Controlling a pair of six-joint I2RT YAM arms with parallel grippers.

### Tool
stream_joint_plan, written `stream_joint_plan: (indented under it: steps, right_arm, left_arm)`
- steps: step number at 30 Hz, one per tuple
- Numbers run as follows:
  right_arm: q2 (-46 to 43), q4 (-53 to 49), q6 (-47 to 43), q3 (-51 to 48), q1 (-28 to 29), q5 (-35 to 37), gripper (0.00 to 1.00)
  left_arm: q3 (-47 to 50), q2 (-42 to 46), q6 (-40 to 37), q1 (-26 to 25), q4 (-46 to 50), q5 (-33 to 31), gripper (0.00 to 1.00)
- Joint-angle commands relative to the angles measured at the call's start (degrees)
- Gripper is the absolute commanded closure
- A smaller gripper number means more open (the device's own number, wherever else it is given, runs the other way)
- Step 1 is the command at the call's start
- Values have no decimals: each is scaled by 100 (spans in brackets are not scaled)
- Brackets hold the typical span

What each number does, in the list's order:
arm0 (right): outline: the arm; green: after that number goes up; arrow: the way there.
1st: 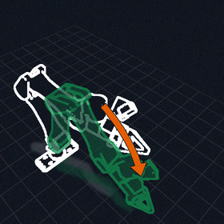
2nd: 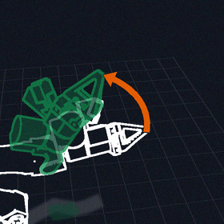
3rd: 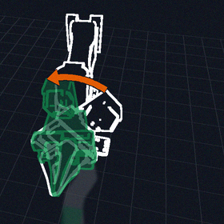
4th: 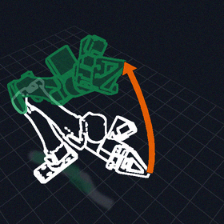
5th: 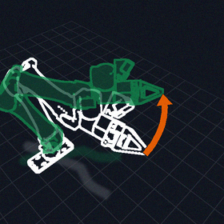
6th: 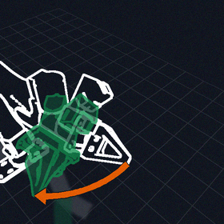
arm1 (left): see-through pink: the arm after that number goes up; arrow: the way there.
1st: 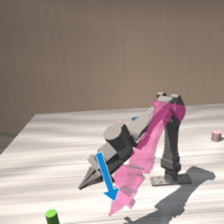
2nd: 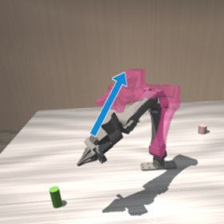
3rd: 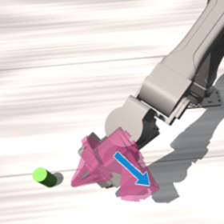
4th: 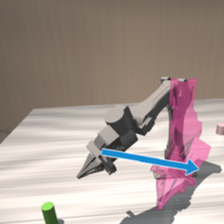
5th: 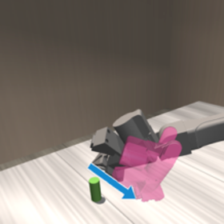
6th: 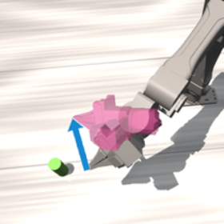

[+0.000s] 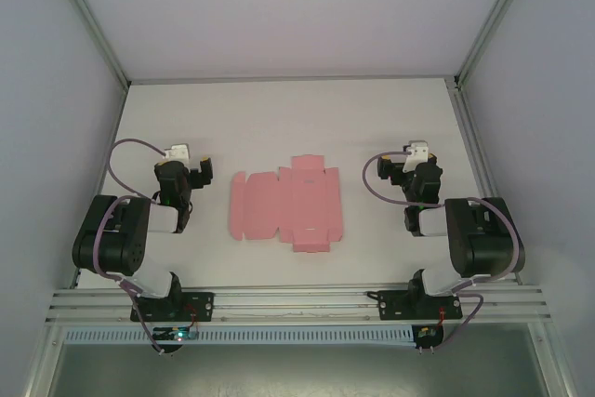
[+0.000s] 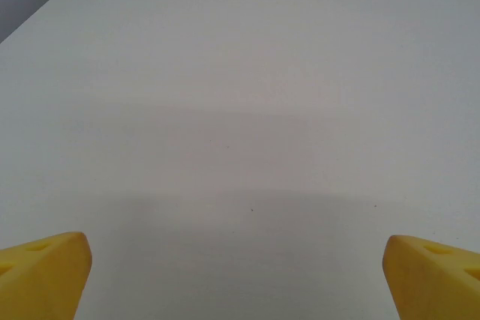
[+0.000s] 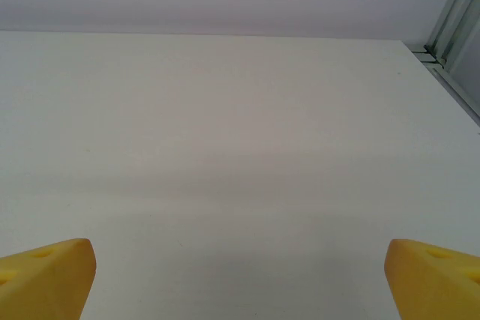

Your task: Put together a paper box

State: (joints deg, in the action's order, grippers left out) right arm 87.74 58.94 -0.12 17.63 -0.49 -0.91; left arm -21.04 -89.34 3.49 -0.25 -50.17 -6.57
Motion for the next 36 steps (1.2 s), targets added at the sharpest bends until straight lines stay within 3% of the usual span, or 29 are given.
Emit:
stream_joint_plan:
  steps: [1, 26, 28, 32, 36]
  right_arm:
    - [-79, 74, 82, 100, 32, 63, 2]
    - [-149, 15, 195, 144, 19, 237, 2]
    - [-520, -571, 133, 297, 23, 92, 2]
    - [-1339, -3387, 108, 1354, 168, 94, 2]
    - [-1497, -5521, 502, 2343, 620, 214, 2]
  left_arm:
    - [-111, 17, 4, 25, -54, -18, 0]
    - [-145, 26, -14, 19, -59, -13, 0]
    - [-345, 298, 39, 9, 549, -206, 0]
    - [-1404, 1135, 541, 0, 3234, -812, 0]
    - [-2139, 1677, 1063, -5, 5044, 230, 0]
